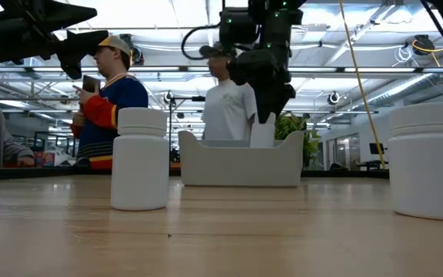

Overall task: Pick and place pill bottles into a basket
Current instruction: Put the white medicine bottle into the gray bin

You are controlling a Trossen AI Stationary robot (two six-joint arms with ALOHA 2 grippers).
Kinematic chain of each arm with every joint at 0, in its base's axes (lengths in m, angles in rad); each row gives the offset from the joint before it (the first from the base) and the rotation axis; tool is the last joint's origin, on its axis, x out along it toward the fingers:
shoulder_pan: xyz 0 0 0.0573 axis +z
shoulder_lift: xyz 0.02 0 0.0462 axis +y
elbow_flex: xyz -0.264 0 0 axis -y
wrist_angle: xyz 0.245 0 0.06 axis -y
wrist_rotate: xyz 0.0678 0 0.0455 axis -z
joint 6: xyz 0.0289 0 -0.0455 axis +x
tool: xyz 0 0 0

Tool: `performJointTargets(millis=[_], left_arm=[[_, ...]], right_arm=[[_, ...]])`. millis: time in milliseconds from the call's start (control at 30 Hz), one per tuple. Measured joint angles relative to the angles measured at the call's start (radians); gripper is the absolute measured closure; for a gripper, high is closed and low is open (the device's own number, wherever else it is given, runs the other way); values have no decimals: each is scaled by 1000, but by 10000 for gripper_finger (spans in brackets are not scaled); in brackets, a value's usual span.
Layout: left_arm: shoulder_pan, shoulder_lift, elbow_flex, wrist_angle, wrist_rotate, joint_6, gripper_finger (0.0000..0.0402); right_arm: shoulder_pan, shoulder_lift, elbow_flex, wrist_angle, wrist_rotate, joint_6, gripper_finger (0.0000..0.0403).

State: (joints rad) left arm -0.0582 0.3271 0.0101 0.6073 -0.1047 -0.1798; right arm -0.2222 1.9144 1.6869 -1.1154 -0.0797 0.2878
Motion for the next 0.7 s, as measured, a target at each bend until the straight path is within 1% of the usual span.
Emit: performJointTargets(millis=[300,700], left_arm=[[0,0,0,-1,0,-2,188],[0,0,0,-6,0,-3,188]], right_arm=[[-6,68,-1,5,0,-23,252],[-19,68,-15,15,1,-35,252]])
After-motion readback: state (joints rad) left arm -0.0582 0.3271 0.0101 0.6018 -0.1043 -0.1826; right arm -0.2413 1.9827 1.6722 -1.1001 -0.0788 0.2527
